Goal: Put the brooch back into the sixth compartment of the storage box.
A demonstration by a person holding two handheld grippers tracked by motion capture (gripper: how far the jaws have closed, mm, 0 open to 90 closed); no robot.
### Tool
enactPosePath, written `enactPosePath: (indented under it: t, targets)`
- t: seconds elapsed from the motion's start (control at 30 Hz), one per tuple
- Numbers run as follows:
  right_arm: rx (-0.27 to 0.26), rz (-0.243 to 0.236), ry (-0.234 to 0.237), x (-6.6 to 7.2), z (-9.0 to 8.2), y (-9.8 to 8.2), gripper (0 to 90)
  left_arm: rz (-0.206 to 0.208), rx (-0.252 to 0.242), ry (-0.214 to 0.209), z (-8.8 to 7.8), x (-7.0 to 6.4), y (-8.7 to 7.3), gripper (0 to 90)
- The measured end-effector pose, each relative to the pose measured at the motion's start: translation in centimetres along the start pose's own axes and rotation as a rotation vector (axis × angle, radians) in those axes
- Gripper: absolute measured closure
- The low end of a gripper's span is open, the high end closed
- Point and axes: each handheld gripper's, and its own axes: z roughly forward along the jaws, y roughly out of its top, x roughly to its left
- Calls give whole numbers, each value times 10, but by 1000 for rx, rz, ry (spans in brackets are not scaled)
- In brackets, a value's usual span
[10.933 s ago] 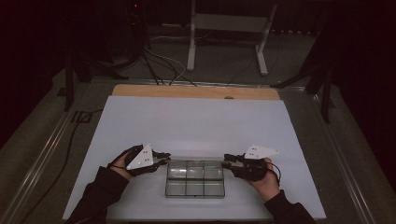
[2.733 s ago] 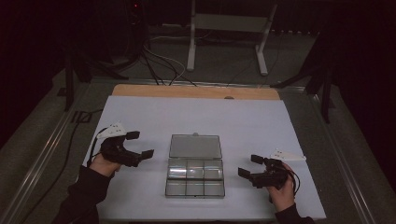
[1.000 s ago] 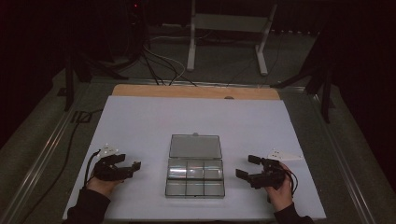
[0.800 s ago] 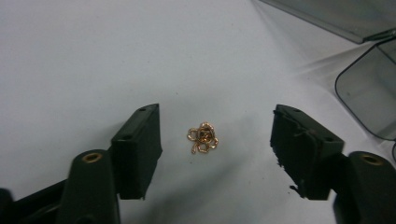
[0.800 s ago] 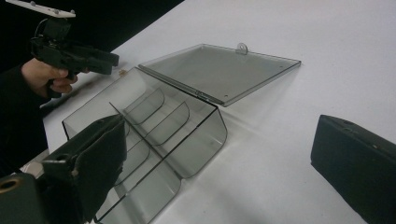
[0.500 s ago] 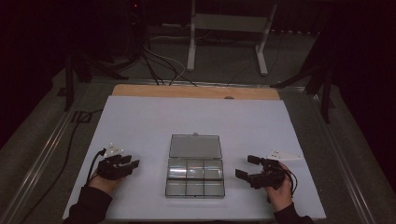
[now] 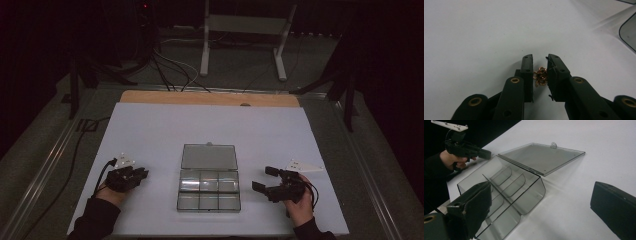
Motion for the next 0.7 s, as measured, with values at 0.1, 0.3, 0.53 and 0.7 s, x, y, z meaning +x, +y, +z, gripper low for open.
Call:
enactPosePath:
  t: [0.1, 0.3, 0.53, 0.7]
  targets:
    - [2, -2, 1, 0, 0, 0, 33, 13, 15, 8, 0, -2, 1, 832]
    - [0, 1, 0, 0, 0, 0, 33, 7, 15, 6, 0, -2, 2, 839]
    - [-3, -1, 0, 0, -1, 0, 33, 0, 6, -2, -2, -2, 4, 839]
    - [-3, 0, -2, 0, -1, 0, 33, -8, -15, -16, -8, -1, 7, 840]
